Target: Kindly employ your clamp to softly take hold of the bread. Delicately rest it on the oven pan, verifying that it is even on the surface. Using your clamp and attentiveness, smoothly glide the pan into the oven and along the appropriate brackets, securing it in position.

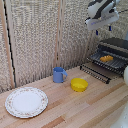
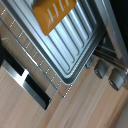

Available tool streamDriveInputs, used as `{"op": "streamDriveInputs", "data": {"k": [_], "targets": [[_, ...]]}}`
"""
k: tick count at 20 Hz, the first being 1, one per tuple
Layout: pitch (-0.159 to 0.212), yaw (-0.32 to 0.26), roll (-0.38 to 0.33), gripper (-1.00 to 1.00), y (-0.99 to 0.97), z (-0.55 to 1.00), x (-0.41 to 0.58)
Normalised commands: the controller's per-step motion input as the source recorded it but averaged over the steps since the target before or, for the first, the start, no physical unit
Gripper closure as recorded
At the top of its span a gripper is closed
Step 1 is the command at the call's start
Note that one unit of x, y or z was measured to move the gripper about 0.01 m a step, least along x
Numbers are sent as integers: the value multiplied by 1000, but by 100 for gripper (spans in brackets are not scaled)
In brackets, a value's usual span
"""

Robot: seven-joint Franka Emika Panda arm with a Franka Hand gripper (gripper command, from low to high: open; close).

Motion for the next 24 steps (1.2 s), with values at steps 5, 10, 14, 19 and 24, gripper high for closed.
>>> {"op": "streamDriveInputs", "data": {"k": [5,10,14,19,24], "targets": [[124,215,-329,-100,-8,-26,-133],[212,178,-264,-100,135,59,-64],[224,152,-264,-100,209,66,-27],[220,153,-288,-100,160,10,-66],[231,131,-296,-100,218,0,-85]]}}
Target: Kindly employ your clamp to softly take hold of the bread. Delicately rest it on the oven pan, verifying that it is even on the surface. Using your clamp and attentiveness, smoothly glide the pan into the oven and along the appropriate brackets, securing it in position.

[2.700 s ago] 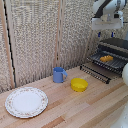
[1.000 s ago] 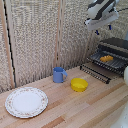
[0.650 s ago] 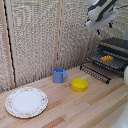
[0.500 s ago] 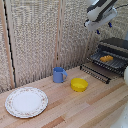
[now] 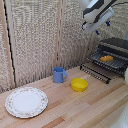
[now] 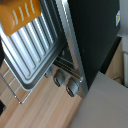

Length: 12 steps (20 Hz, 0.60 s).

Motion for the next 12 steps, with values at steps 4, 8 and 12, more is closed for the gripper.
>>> {"op": "streamDriveInputs", "data": {"k": [4,8,12], "targets": [[202,99,-311,-100,329,-14,-16],[178,78,-331,-100,390,-78,-1],[153,129,-328,-100,236,-151,-9]]}}
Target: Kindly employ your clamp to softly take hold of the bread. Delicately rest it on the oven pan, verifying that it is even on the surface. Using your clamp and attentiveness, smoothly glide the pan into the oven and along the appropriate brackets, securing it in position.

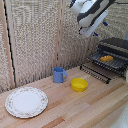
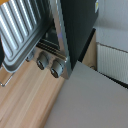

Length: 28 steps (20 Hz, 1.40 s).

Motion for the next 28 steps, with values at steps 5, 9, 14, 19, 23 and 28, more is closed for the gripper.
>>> {"op": "streamDriveInputs", "data": {"k": [5,9,14,19,23,28], "targets": [[110,219,-267,-100,69,-301,35],[73,290,-187,-100,6,-415,181],[104,272,-144,-100,112,-308,121],[184,209,-160,-100,211,-298,-47],[171,167,-187,-100,221,-344,-189],[72,143,-195,-100,51,-225,-471]]}}
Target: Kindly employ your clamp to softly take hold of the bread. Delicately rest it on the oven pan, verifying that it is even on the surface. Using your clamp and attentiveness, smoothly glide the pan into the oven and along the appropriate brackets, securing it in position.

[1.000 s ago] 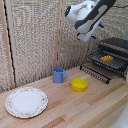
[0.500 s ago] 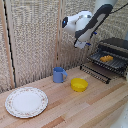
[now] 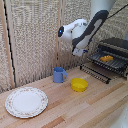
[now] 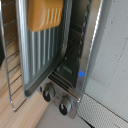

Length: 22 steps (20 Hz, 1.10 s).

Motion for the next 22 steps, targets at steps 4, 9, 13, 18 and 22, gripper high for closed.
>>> {"op": "streamDriveInputs", "data": {"k": [4,9,13,18,22], "targets": [[-1,129,-162,-100,-31,-19,-838],[-13,185,-86,-100,-311,-222,-557],[-75,167,-94,-100,-424,-282,-394],[-49,157,-135,-100,-401,-207,-201],[-9,120,-243,-100,-306,-222,-222]]}}
